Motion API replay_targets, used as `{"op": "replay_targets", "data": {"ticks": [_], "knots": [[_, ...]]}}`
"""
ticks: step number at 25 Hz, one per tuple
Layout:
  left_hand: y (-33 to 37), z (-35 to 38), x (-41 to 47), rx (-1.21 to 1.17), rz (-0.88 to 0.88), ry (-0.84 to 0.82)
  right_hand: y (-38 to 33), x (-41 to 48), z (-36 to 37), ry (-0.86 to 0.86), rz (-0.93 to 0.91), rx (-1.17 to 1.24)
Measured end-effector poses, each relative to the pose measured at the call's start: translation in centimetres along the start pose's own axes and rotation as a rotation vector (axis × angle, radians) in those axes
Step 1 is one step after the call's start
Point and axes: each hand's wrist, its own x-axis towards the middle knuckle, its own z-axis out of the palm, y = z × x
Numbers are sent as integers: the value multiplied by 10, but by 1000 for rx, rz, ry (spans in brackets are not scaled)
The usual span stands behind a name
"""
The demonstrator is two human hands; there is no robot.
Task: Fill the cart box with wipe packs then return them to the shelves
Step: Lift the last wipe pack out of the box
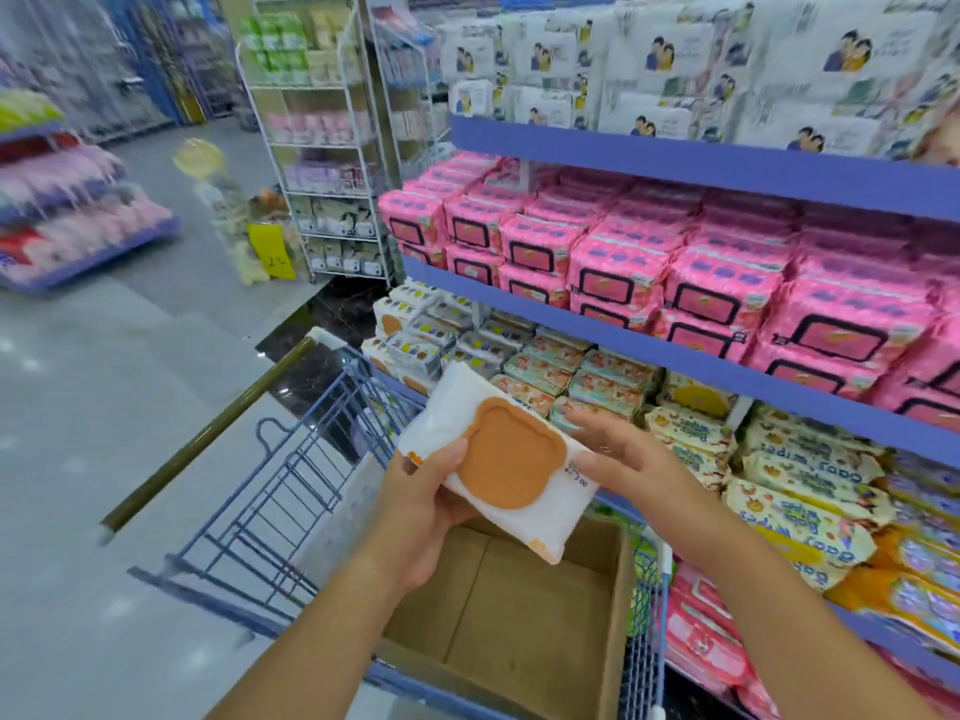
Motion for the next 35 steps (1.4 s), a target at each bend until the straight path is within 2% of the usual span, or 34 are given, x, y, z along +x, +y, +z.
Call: {"op": "replay_targets", "data": {"ticks": [3, 5, 7, 10, 13, 16, 21, 23, 26, 28, 31, 35], "knots": [[12, -14, -2, -74, 34, 69, -1, 2, 39, 37, 42, 127], [30, -24, 1, -62, 58, 67, -14, 11, 68, 86, 36, 266], [54, -41, 5, -25, 73, 54, -32, 25, 92, 161, 4, 293], [108, -94, 4, 33, 47, -47, -68, 52, 139, 219, -75, 303], [171, -175, -1, 193, 5, -146, -103, 84, 208, 223, -153, 281], [242, -274, -1, 288, -67, -145, -141, 135, 302, 145, -136, 275], [329, -426, 27, 324, -151, -38, -185, 238, 447, 5, 38, 260], [350, -479, 50, 338, -81, -64, -190, 287, 481, -47, -42, 236], [374, -554, 93, 433, 42, -116, -183, 354, 516, -245, -138, 210], [387, -590, 131, 534, 82, -148, -169, 397, 535, -283, -166, 176], [404, -629, 213, 655, 61, -200, -142, 475, 562, -161, -160, 111], [427, -641, 328, 735, 19, -347, -134, 536, 567, 83, -77, 192]]}}
